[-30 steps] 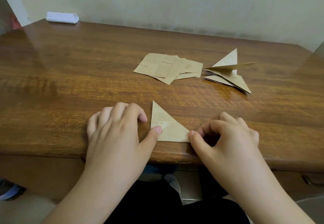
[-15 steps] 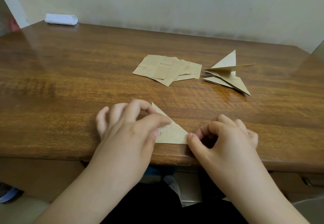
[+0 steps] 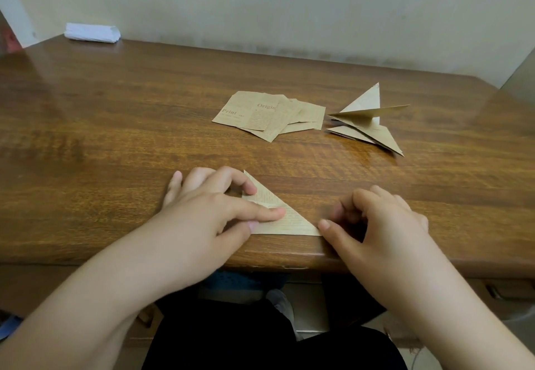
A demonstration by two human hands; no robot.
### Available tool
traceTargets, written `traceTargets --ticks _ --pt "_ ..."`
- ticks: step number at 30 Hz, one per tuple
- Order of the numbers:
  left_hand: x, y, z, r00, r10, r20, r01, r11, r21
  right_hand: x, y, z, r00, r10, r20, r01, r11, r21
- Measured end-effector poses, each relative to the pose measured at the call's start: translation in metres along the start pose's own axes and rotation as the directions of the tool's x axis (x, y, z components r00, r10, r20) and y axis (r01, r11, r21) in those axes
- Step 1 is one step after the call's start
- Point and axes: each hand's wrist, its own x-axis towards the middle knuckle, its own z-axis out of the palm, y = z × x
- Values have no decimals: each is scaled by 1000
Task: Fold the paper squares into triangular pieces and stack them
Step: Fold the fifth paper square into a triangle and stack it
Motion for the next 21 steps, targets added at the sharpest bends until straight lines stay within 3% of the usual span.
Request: traceTargets --ticks 3,6,12,21 --pt "5 -4 -3 999 12 33 -11 1000 -26 -1 -10 10 956 -264 -129 264 964 -16" --pt "6 -4 -5 999 34 9 -34 999 -40 -9 -19 28 894 -447 -39 448 893 44" --pt "7 -7 -8 997 54 57 -51 997 -56 -10 -9 27 823 -565 -48 567 823 28" --pt "8 -11 -7 996 67 64 -64 997 -50 -11 25 9 836 -547 -43 547 837 15"
